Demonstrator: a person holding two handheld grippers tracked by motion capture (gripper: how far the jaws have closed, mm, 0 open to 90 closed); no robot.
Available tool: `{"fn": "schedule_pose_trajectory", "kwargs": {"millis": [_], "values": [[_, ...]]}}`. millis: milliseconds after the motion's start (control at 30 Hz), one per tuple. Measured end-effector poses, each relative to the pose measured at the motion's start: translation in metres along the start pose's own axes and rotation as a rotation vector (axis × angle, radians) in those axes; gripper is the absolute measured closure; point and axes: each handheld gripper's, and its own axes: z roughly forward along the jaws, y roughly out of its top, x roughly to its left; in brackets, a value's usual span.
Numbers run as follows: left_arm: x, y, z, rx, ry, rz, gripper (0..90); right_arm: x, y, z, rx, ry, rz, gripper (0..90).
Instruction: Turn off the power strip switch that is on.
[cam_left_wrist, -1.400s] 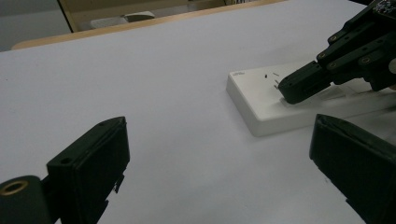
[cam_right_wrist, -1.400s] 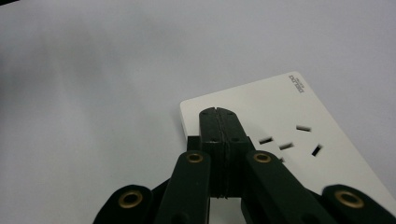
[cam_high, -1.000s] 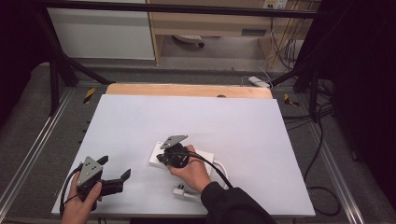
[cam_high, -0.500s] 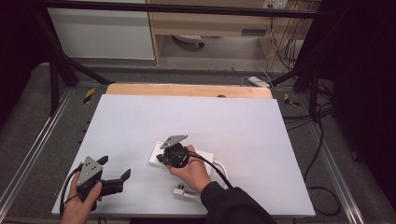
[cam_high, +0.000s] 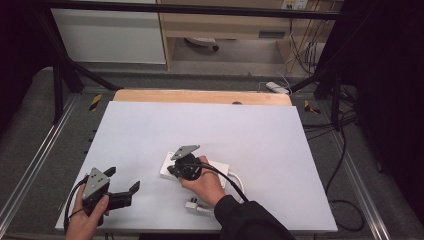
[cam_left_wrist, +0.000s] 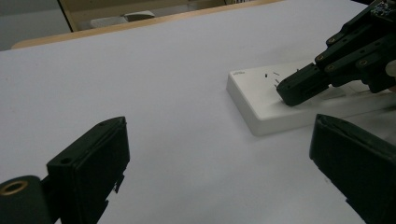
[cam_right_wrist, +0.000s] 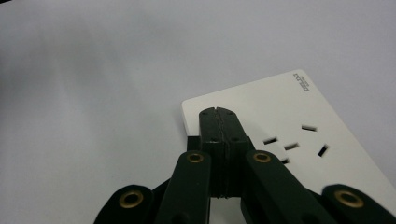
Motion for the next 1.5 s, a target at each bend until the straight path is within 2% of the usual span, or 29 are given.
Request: {"fn": "schedule_pose_trajectory", "kwargs": {"millis": [167,500,667,833,900,967,1067,1300,1500], "values": [[0.001,0.0,0.0,0.0,0.002,0.003,4.8,0.0,0.001,-0.002,-0.005,-0.002,-0.01,90.0],[0.001,0.0,-0.001,0.004,0.004,0.001,4.8,-0.003,0.005,-0.011,-0.039,-0.003,0.006,90.0],[0.0,0.0,0.0,0.005,0.004,0.002,4.8,-0.005,0.008,-0.014,-0.072,0.0,0.033,90.0],[0.0,0.0,0.0,0.006,0.007,0.002,4.9,-0.01,0.009,-0.02,-0.112,-0.004,0.033,90.0],[0.002,0.0,-0.001,0.004,0.012,-0.006,4.8,-0.01,0.011,-0.024,-0.15,-0.007,0.02,90.0],[0.003,-0.001,-0.001,-0.001,0.017,-0.018,4.8,-0.011,0.013,-0.028,-0.165,-0.016,0.022,90.0],[0.004,-0.001,-0.001,0.006,0.017,-0.007,4.8,-0.013,0.013,-0.033,-0.161,-0.031,0.026,90.0],[0.002,-0.001,0.0,0.008,0.013,-0.008,4.8,-0.018,0.014,-0.043,-0.169,-0.051,0.038,84.5],[0.001,-0.001,0.0,0.013,0.013,-0.001,4.8,-0.026,0.016,-0.055,-0.189,-0.072,0.065,68.6]]}}
